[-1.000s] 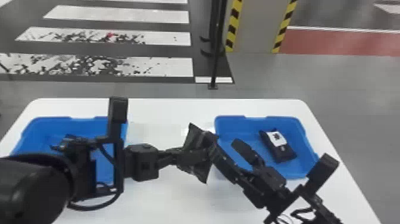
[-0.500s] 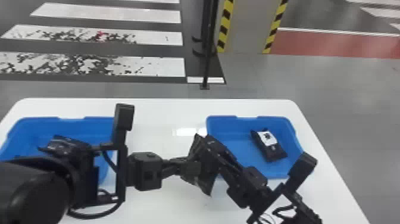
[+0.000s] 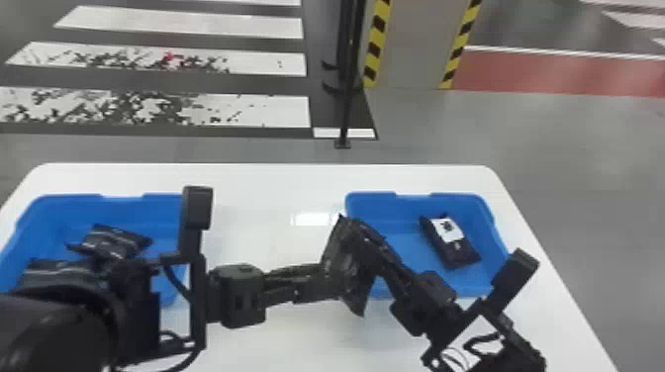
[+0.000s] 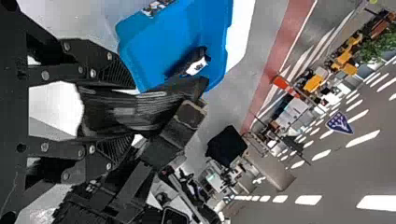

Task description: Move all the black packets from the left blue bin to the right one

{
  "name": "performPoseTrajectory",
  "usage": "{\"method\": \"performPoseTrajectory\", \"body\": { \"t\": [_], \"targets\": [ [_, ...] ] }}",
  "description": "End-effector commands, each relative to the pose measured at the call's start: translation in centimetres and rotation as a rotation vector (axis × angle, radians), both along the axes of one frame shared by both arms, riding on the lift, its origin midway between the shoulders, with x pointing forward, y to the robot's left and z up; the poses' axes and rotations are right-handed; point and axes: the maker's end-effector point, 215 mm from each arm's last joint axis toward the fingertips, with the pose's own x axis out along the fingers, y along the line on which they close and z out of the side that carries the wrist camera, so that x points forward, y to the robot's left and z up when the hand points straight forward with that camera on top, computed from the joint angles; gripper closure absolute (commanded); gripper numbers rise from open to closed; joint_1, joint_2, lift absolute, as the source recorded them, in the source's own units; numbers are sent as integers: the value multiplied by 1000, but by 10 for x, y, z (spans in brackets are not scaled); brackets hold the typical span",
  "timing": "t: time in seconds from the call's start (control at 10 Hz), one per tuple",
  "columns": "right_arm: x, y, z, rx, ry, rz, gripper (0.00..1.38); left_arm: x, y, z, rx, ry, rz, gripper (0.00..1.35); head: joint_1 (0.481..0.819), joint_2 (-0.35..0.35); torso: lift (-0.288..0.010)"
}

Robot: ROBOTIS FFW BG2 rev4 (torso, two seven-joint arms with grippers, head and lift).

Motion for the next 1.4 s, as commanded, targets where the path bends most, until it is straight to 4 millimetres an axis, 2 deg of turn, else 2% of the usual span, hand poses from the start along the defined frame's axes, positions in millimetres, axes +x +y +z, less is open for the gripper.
{"method": "performPoseTrajectory", "body": {
  "t": [0.0,0.1,0.3,0.4,0.6,0.7,0.8,0.9,1.0,1.3],
  "targets": [
    [13,-23,7,-17,-12,-25,1280,-12,1,-8,-23,28,3,114,695,-129,-121],
    [24,-43,7,-40,-16,-54,1280,-21,-1,-9,-51,41,-2,168,695,-139,-121],
    [46,-82,-14,-108,17,-98,1280,-38,-3,-8,-83,56,-14,174,695,-196,-121],
    [56,-114,-21,-161,25,-146,1280,-45,-3,-6,-92,59,-13,174,695,-212,-121],
    [72,-163,-27,-214,36,-213,1279,-59,-1,-9,-113,87,-1,176,695,-277,-121],
    [77,-174,-26,-234,47,-219,1234,-62,2,-12,-120,100,11,176,695,-314,-121],
    [82,-180,-22,-242,46,-221,1030,-61,4,-12,-123,103,20,176,695,-337,-121],
    [83,-182,-20,-242,43,-223,708,-60,5,-12,-125,102,24,174,695,-349,-121],
    [84,-182,-20,-242,43,-223,558,-59,6,-12,-124,101,28,174,695,-350,-121],
    [75,-181,-17,-258,18,-236,340,-56,8,-10,-130,89,38,174,695,-349,-121]
  ]
}}
